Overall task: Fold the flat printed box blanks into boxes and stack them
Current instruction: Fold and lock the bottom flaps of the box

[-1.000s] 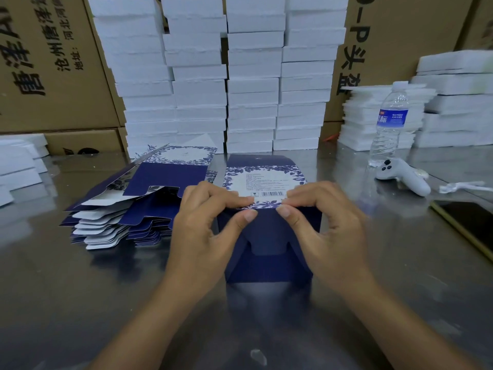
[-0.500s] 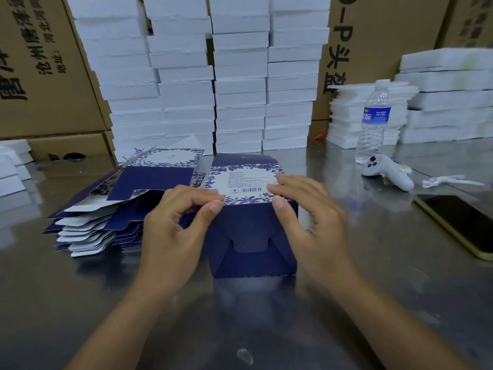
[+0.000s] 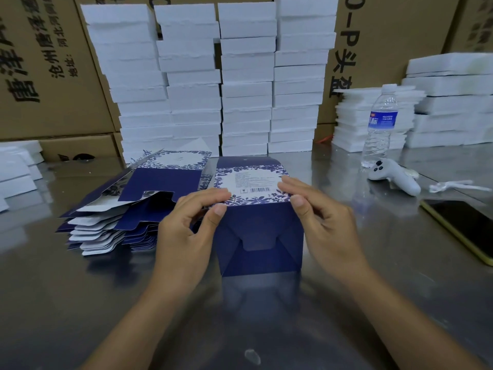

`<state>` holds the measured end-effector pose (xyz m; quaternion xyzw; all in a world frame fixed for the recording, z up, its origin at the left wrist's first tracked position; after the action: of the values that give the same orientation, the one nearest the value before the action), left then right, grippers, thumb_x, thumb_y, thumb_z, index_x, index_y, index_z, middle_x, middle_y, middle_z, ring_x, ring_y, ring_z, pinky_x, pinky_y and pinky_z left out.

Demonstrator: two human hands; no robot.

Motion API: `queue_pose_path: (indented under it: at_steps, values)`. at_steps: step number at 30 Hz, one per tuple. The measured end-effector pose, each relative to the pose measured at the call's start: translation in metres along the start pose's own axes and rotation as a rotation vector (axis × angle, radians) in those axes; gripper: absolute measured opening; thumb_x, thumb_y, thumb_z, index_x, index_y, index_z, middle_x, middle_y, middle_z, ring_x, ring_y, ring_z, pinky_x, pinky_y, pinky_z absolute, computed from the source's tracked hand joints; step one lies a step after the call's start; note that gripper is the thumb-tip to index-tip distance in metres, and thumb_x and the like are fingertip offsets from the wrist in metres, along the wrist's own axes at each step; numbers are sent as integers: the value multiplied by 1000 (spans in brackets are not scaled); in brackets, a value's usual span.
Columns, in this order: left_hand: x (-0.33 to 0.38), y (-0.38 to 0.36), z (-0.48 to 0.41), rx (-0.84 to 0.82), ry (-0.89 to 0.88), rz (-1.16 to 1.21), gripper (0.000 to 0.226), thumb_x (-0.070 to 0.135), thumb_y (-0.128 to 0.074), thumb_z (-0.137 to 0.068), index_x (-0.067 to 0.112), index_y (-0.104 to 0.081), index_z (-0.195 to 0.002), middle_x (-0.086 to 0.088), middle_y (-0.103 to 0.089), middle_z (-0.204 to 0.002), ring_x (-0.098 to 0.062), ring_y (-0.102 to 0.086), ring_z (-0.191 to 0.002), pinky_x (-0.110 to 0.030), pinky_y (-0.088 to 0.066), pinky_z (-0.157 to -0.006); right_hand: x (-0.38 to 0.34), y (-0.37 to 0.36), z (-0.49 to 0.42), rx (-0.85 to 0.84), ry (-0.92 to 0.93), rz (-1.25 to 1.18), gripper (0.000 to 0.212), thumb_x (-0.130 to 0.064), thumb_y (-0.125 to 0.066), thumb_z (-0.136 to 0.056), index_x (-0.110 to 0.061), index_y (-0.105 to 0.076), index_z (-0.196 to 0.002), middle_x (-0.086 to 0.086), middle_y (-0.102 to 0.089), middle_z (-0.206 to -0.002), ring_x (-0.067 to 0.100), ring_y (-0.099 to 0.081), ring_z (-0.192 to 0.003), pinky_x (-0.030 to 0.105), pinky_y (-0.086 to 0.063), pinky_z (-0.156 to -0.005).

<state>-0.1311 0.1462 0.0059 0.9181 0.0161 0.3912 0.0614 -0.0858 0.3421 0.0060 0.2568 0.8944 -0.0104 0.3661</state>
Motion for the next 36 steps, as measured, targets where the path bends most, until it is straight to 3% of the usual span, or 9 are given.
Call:
queue_pose_path:
  at_steps: [4,9,14,19,22,24,29,32,36]
  values:
    - [0,2,-3,3,0,11,17,37,-54,-81,36,-67,-91,25,-68,-98,-6,-60,-107,-14,-44,-89,6,-3,0,-14,-79,-83,24,-39,-48,-89,-39,-63,-108,-25,-61,-118,-3,-53,-118,16,-40,-100]
    - [5,1,-4,10,-37,-40,15,35,-54,-82,35,-67,-90,23,-67,-96,-8,-60,-102,-13,-43,-85,11,-3,-2,8,-141,-199,20,-38,-52,-85,-37,-71,-92,-23,-66,-113,-1,-56,-116,16,-42,-98]
    - [4,0,2,25,-50,-59,15,28,-56,-85,33,-65,-96,16,-66,-105,-4,-58,-109,-21,-46,-93,18,-5,2,-40,-159,-122,23,-54,-59,-80,-45,-69,-98,-20,-51,-136,-4,-41,-129,33,-39,-107]
    - [-6,-13,11,-100,-4,-151,69,15,-72,-81,52,-36,-127,31,-33,-142,11,-29,-134,-18,-38,-103,24,-20,10,-258,-193,14,68,-45,-75,-72,-59,-37,-128,-33,-42,-136,-3,-42,-127,38,-43,-105]
    - [-15,-15,13,-108,66,-85,86,14,-74,-80,55,-21,-134,53,-26,-132,22,-27,-128,-2,-34,-95,22,-18,7,-222,-134,82,70,-27,-77,-76,-55,-38,-128,-31,-48,-131,0,-49,-121,38,-45,-102]
    - [-19,-18,14,-134,102,-60,82,14,-72,-81,55,-25,-135,52,-30,-130,19,-34,-125,-9,-39,-96,23,-15,7,-189,-119,114,67,-27,-77,-76,-54,-41,-125,-29,-52,-127,2,-53,-116,39,-47,-98]
    - [-9,-13,14,-66,48,-123,68,17,-74,-79,57,-40,-120,52,-44,-115,22,-46,-110,0,-42,-81,21,-8,6,-87,-96,136,57,-32,-77,-75,-56,-44,-116,-26,-58,-119,5,-58,-108,27,-55,-80]
    - [-2,-8,16,18,9,-201,65,24,-77,-75,60,-41,-117,47,-48,-116,17,-50,-108,-3,-42,-85,14,-6,5,-40,-71,124,58,-26,-77,-76,-58,-44,-112,-29,-58,-115,1,-58,-105,13,-51,-68]
    - [2,-6,17,79,-21,-273,60,28,-75,-75,61,-41,-113,46,-48,-113,9,-52,-106,-1,-38,-82,8,-3,5,-1,-46,118,58,-19,-76,-78,-59,-44,-107,-30,-57,-113,-2,-58,-100,9,-49,-63]
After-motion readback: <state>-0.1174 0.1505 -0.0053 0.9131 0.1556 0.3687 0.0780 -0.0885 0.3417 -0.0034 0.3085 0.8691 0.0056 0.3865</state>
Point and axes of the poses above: each hand's wrist, its own z-axis away from the middle knuckle, its own y-axis out of the back of the hand, x = y × z, the point moved 8 cm from there along -z, towards the middle knuckle
